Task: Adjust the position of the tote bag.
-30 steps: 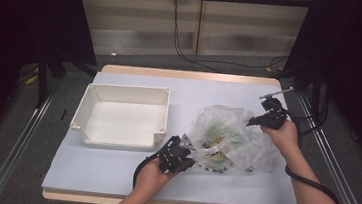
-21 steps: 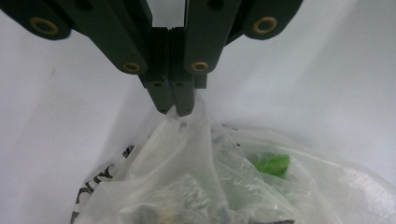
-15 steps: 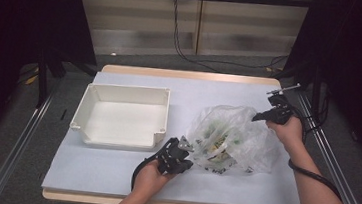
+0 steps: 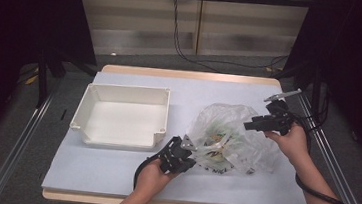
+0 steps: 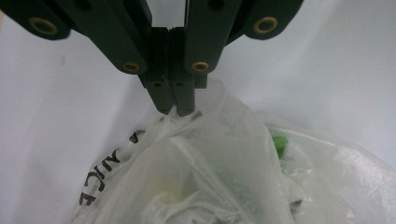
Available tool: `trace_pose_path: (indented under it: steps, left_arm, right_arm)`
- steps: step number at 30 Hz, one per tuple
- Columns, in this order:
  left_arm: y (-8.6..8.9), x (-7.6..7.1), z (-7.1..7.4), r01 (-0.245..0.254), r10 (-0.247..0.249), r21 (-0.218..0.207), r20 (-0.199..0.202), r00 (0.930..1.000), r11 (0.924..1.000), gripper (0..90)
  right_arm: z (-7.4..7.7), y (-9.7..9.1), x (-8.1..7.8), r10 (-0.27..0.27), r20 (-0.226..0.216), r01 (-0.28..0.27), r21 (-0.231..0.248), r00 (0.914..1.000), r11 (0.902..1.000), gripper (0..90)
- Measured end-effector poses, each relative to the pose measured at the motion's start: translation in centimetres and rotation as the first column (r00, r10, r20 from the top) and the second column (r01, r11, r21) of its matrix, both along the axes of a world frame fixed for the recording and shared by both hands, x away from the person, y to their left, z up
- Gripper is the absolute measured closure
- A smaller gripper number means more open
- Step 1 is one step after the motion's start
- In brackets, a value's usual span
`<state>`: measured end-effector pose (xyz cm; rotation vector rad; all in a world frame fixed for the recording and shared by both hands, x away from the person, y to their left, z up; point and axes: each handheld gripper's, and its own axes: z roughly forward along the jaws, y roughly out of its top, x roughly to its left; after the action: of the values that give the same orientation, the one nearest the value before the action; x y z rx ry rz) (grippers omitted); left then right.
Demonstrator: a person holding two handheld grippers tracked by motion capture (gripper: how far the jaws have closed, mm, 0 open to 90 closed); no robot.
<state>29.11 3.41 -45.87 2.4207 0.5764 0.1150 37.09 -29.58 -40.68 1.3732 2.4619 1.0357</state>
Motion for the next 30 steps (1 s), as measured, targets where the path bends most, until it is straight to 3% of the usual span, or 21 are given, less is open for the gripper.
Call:
trace_pose_path:
  steps: [1, 2, 3, 8, 12, 21, 24, 28, 30]
  left_arm:
    - [-0.1, 0.0, 0.0, 0.0, 0.0, -0.002, 0.002, 1.0, 1.0, 90.0]
    - [-0.4, -0.3, -0.2, -0.044, 0.044, -0.043, -0.01, 0.999, 0.9981, 90.0]
    - [-0.2, 0.0, 0.1, -0.005, 0.005, -0.002, 0.002, 1.0, 1.0, 90.0]
    - [-0.3, 0.0, 0.2, 0.009, -0.009, -0.009, 0.006, 0.9999, 0.9999, 90.0]
    - [-0.4, 0.0, 0.2, 0.007, -0.007, -0.017, 0.0, 1.0, 0.9998, 90.0]
    - [-0.4, 0.2, 0.0, 0.012, -0.012, -0.005, 0.001, 0.9999, 0.9999, 90.0]
    - [-0.5, 0.2, -0.2, 0.004, -0.004, 0.0, -0.002, 1.0, 1.0, 90.0]
    - [-0.5, 0.2, -0.2, 0.003, -0.003, 0.002, -0.003, 1.0, 1.0, 90.0]
    - [-0.5, 0.2, -0.2, 0.001, -0.001, -0.001, -0.005, 1.0, 1.0, 90.0]
  right_arm:
    - [0.1, 0.2, -0.3, 0.013, -0.004, -0.013, 0.007, 0.9999, 0.9999, 47.3]
    - [0.1, 0.4, -0.6, 0.019, -0.007, -0.019, 0.006, 0.9998, 0.9998, 45.8]
    - [0.0, 0.8, -0.9, 0.027, -0.008, -0.027, 0.001, 0.9996, 0.9996, 45.1]
    - [-1.1, 2.5, -1.9, 0.077, -0.008, -0.077, -0.007, 0.997, 0.997, 41.5]
    - [-2.7, 3.5, -2.4, 0.114, -0.022, -0.115, -0.054, 0.9933, 0.9919, 41.4]
    - [-4.7, 4.0, -2.9, 0.126, -0.054, -0.131, -0.103, 0.9906, 0.986, 45.9]
    - [-5.1, 4.2, -3.0, 0.132, -0.056, -0.138, -0.124, 0.9896, 0.9826, 52.1]
    - [-5.8, 4.5, -3.1, 0.182, -0.074, -0.191, -0.151, 0.9805, 0.9698, 70.3]
    - [-5.7, 4.5, -3.2, 0.183, -0.072, -0.192, -0.157, 0.9805, 0.9688, 81.1]
